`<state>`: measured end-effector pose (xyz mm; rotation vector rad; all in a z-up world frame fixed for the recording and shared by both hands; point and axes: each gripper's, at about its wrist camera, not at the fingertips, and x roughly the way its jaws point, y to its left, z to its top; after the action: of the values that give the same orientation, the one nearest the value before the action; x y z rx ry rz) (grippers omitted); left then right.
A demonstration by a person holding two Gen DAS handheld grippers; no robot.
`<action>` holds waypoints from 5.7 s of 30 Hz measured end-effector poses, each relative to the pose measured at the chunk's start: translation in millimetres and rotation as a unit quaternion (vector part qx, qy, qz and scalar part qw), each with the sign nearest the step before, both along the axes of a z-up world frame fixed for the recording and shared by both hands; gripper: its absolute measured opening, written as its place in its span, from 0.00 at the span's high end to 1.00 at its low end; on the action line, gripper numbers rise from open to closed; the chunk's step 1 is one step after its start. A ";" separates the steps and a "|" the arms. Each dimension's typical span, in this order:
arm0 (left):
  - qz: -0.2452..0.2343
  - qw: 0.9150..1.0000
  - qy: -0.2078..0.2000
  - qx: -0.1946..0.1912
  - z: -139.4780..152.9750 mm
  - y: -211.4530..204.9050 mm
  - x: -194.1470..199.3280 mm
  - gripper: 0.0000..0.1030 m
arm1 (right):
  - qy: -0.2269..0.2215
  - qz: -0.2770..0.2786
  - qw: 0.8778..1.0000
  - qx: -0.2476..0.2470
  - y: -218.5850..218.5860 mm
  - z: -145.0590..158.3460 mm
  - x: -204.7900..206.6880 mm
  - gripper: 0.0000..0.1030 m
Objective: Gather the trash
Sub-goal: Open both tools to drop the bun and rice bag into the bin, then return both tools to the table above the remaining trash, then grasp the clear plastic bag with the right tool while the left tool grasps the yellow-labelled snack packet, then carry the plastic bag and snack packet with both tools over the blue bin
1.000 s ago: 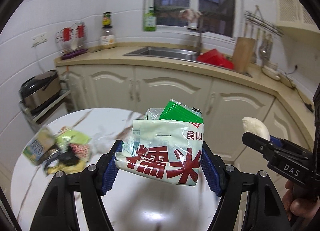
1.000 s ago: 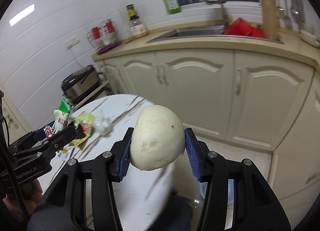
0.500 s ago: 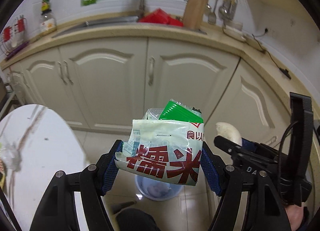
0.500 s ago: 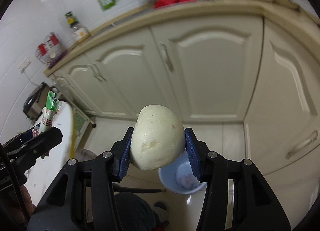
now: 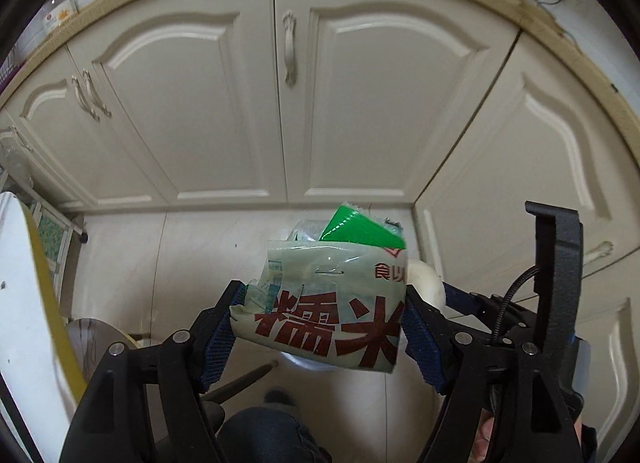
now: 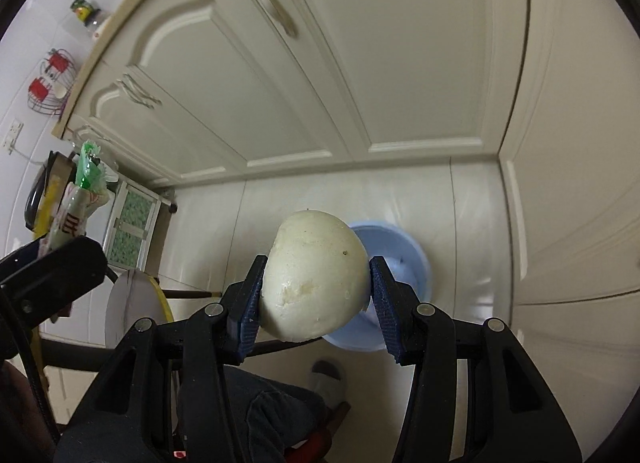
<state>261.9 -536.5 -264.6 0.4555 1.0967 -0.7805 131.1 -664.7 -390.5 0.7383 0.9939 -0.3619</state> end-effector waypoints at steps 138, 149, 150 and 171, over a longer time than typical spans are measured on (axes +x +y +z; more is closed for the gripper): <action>0.291 0.944 -0.121 -0.098 105.4 487.4 -47.7 0.70 | -0.098 0.318 0.931 -0.152 344.8 162.8 186.7 0.63; 0.202 0.958 -0.153 -0.133 149.5 403.4 -91.1 0.70 | -0.150 0.246 0.947 -0.142 269.3 204.1 112.3 0.63; 0.191 0.960 -0.153 -0.137 151.8 392.4 -94.0 0.70 | -0.153 0.235 0.949 -0.144 258.3 207.0 103.9 0.63; 0.016 0.983 -0.091 -0.157 128.8 154.4 -94.0 0.71 | -0.118 0.036 0.983 -0.134 62.8 173.7 -25.6 0.63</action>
<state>167.8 -382.1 -135.8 0.2369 0.7915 -0.8487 105.5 -601.9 -216.8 0.4852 0.7284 -0.3290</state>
